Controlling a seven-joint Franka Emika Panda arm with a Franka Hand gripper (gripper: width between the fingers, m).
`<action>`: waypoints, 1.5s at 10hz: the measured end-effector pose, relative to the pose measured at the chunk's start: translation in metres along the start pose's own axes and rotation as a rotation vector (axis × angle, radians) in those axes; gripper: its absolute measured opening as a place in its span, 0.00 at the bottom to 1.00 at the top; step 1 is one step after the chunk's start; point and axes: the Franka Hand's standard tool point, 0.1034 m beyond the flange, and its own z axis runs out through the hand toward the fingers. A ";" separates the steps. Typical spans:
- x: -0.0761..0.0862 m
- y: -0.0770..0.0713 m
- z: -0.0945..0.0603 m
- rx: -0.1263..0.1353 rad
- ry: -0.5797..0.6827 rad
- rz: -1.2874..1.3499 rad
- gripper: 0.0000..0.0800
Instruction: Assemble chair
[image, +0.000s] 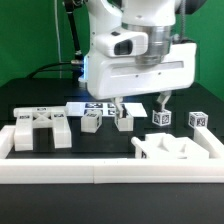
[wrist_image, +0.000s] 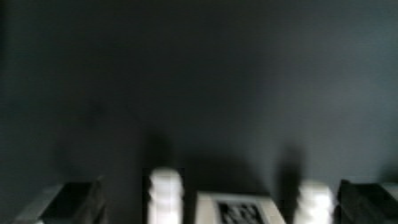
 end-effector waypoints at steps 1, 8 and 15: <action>0.001 -0.001 -0.001 0.001 -0.002 0.009 0.81; -0.045 -0.012 0.026 0.008 -0.042 0.113 0.81; -0.053 -0.016 0.029 0.040 -0.253 0.162 0.81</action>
Offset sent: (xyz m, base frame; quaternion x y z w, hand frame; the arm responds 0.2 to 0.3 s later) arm 0.0000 0.0000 0.0000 0.0000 0.0000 0.0000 1.0000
